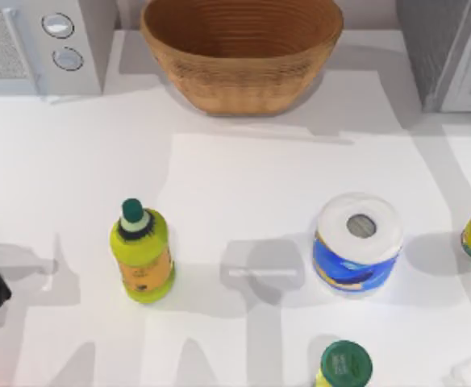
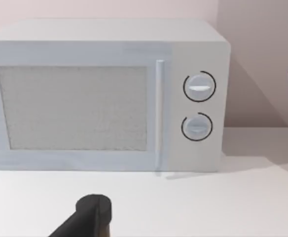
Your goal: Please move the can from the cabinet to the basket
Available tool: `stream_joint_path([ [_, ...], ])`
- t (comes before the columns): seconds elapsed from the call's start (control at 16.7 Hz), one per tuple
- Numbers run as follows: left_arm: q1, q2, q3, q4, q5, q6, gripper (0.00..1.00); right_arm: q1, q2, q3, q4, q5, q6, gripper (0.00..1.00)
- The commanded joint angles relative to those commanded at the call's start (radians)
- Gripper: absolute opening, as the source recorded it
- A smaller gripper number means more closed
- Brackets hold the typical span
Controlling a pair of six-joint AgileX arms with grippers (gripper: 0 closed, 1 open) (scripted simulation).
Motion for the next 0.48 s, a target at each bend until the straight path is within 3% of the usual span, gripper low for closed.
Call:
stream_joint_path([
  [0.48, 0.0, 0.0, 0.0, 0.0, 0.0, 0.0, 1.0, 0.0, 0.0, 0.0, 0.0, 0.0, 0.0, 0.25],
])
